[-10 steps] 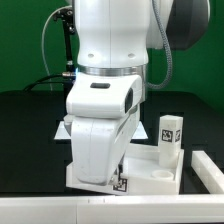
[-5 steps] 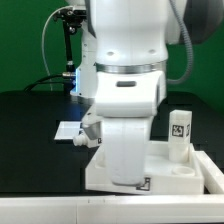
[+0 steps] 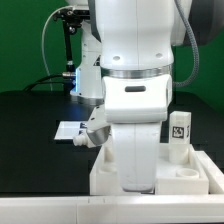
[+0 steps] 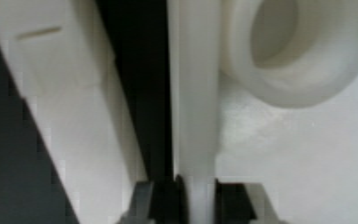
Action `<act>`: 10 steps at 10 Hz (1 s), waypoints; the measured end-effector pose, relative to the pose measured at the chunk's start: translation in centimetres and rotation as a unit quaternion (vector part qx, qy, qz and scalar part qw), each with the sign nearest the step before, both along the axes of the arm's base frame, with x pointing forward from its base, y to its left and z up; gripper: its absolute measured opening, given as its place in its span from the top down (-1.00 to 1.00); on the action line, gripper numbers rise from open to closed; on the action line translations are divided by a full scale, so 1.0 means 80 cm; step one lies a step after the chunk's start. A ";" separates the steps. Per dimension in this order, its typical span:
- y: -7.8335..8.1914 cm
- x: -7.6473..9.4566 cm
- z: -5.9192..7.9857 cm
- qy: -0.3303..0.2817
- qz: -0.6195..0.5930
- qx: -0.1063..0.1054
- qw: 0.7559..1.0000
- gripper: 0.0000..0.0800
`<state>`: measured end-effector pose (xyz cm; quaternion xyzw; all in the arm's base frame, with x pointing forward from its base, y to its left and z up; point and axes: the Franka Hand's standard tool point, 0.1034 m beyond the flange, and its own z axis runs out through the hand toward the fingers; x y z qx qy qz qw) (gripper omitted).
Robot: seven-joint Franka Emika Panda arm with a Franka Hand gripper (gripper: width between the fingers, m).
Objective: Assemble square table
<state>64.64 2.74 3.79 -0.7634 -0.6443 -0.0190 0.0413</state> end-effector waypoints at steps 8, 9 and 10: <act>0.019 0.017 -0.009 -0.008 0.022 -0.029 0.999 0.84; 0.019 0.018 -0.009 -0.009 0.020 -0.029 0.999 0.65; 0.018 0.018 -0.009 -0.009 0.019 -0.030 0.999 0.65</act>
Offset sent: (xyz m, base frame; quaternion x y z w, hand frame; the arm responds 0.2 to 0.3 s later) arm 0.0290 0.0324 0.0029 0.0065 0.0599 -0.0031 0.9982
